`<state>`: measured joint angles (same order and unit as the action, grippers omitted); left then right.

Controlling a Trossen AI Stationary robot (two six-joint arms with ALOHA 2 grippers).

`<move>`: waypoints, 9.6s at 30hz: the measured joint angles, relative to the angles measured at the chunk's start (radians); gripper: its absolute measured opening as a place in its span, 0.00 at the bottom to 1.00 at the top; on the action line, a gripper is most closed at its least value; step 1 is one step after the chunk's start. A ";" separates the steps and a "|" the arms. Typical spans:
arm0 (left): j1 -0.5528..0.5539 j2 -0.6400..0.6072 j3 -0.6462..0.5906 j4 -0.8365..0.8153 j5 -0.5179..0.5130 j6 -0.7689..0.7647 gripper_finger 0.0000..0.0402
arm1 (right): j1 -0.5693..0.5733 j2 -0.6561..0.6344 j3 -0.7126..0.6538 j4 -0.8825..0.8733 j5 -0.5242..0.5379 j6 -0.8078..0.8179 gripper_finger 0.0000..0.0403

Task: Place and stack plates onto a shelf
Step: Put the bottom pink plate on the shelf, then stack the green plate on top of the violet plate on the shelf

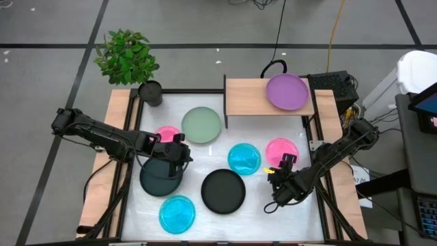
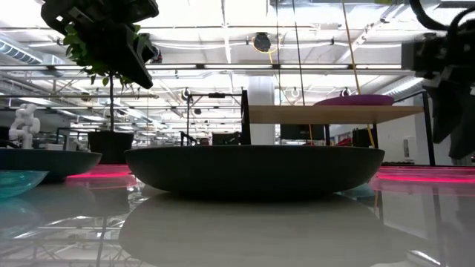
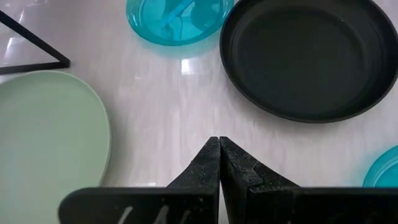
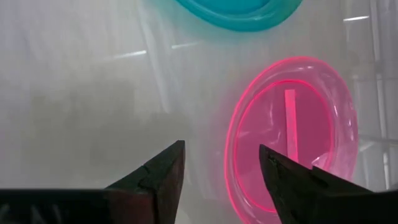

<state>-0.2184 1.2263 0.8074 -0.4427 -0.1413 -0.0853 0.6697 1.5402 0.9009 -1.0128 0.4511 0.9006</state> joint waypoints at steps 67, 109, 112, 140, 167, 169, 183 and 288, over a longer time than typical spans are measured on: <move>0.000 0.000 -0.001 0.078 -0.001 0.010 0.01 | -0.026 -0.117 -0.191 0.312 -0.001 0.047 0.00; 0.110 -0.001 -0.001 0.318 -0.054 0.237 0.01 | -0.202 -0.156 0.346 0.203 0.462 -0.736 0.00; 0.113 -0.001 -0.001 0.317 -0.053 0.215 0.01 | -0.221 -0.156 0.346 0.282 0.447 -0.827 0.00; 0.113 -0.001 -0.001 0.231 -0.077 0.127 0.01 | -0.492 -0.156 0.346 0.463 0.317 -1.197 0.00; 0.111 -0.001 -0.001 0.229 -0.077 0.090 0.01 | -0.829 -0.157 0.227 0.666 0.119 -1.514 0.00; 0.111 -0.001 -0.001 0.229 -0.077 0.085 0.01 | -0.841 -0.157 0.204 0.709 0.119 -1.554 0.00; 0.111 -0.001 -0.001 0.197 -0.078 0.103 0.01 | -0.976 -0.156 0.186 0.756 -0.060 -1.551 0.00; 0.337 0.378 0.000 0.115 0.004 0.561 0.49 | -0.707 -0.371 0.130 0.716 -0.136 -1.305 0.30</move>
<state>0.1184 1.6042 0.8074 -0.3277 -0.1372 0.4757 -0.0372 1.1690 1.0313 -0.2966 0.3149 -0.4042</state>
